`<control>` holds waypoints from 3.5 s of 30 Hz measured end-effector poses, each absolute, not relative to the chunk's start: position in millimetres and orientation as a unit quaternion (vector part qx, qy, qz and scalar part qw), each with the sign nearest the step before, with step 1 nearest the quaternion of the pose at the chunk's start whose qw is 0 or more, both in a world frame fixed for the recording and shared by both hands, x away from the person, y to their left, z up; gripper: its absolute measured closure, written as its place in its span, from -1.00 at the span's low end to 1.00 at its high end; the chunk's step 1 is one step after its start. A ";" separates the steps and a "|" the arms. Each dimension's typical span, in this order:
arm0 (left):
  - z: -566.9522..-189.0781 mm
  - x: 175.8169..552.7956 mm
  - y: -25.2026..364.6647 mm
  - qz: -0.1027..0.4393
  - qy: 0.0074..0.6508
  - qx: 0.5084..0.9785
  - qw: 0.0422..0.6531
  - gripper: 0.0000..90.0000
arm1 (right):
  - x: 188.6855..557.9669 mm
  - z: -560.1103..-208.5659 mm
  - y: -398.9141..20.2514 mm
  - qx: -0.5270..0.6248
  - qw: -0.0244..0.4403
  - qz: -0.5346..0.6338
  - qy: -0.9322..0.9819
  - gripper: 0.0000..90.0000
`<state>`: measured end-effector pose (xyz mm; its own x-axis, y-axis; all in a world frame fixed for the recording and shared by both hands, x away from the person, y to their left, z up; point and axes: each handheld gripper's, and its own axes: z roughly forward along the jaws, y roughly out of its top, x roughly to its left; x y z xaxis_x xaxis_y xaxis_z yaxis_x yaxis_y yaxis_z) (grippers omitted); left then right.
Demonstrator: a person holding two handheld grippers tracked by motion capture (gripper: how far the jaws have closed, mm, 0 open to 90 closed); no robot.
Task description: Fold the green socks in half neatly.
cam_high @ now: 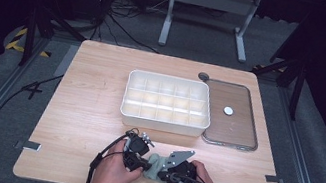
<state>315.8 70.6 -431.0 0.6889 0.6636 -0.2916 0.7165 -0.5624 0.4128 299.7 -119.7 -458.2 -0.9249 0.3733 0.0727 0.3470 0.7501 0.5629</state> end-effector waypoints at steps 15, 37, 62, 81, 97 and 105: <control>-418.6 315.8 68.2 -0.047 0.372 0.891 0.257 0.86 | 305.8 -438.7 -159.0 0.244 0.024 0.326 0.913 0.93; -413.7 315.4 33.2 -0.054 0.328 0.907 0.256 0.86 | 304.1 -460.1 -151.6 0.221 0.015 0.310 0.924 1.00; -425.8 313.4 20.7 -0.054 0.305 0.919 0.244 0.24 | 300.9 -425.1 -203.5 0.285 0.043 0.326 0.900 0.94; -422.3 311.3 10.2 -0.113 0.278 0.909 0.290 0.93 | 298.5 -458.8 -177.3 0.267 -0.007 0.298 0.917 0.98; -414.2 314.0 39.8 -0.128 0.231 0.902 0.342 0.39 | 300.7 -438.4 -196.2 0.277 0.014 0.308 0.910 0.94; -429.4 310.7 30.5 -0.114 0.238 0.908 0.325 0.89 | 304.1 -439.3 -196.8 0.283 0.010 0.302 0.910 0.95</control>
